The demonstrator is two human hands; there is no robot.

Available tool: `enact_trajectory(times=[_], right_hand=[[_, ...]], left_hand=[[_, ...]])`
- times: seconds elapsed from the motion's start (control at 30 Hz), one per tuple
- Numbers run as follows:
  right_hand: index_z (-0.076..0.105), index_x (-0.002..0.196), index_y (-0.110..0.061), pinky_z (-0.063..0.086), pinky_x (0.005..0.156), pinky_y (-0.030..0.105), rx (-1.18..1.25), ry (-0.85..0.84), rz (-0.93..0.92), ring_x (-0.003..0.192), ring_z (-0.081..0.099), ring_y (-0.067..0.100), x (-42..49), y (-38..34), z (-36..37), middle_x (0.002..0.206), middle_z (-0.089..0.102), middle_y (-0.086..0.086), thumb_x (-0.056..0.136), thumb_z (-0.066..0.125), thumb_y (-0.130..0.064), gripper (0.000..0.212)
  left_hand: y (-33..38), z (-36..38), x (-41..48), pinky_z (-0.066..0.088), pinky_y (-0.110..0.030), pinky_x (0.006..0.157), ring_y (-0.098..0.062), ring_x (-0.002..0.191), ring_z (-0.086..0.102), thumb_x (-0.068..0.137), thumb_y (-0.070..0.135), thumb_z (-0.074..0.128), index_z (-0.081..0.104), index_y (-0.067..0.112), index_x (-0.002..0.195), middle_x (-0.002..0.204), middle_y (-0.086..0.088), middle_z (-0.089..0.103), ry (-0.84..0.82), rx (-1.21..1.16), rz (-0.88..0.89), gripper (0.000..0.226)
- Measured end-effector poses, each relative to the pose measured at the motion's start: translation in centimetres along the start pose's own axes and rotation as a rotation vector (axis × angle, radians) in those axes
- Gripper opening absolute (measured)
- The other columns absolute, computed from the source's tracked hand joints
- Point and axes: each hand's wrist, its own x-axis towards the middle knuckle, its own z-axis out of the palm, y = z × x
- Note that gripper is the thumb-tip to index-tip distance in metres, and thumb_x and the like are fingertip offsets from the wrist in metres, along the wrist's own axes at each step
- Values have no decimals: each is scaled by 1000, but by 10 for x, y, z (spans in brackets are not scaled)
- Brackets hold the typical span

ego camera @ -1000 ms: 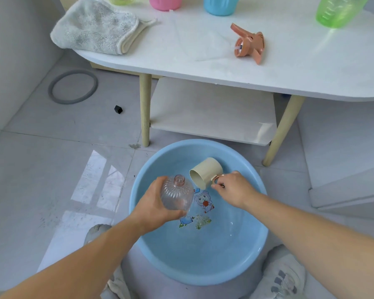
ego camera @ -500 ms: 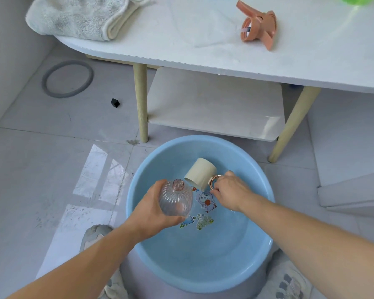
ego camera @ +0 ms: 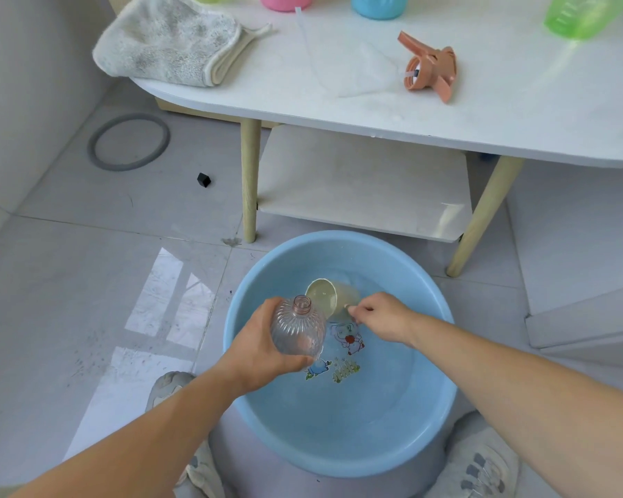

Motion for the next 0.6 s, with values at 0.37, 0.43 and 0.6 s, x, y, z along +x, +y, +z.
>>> enact_trajectory(times=[0.37, 0.43, 0.6], right_hand=[[70, 95, -10, 43, 110, 42, 466, 58, -65, 103, 70, 18, -46, -35, -44, 100, 77, -2, 99, 56, -36, 29], [70, 94, -11, 45, 109, 39, 431, 83, -102, 102, 71, 16, -63, -46, -60, 98, 77, -3, 98, 57, -35, 28], [71, 98, -11, 46, 99, 27, 288, 106, -155, 102, 70, 9, -112, -68, -87, 103, 76, -11, 99, 54, -38, 32]], left_hand=[[16, -14, -11, 48, -21, 89, -6, 116, 59, 56, 40, 93, 41, 35, 136, 125, 15, 58, -33, -15, 37, 96], [23, -16, -12, 50, -23, 88, -7, 113, 60, 55, 43, 91, 39, 36, 136, 123, 15, 59, -27, -15, 43, 97], [41, -16, -12, 51, -23, 87, -7, 113, 61, 57, 41, 93, 39, 35, 135, 122, 16, 60, -9, -45, 88, 95]])
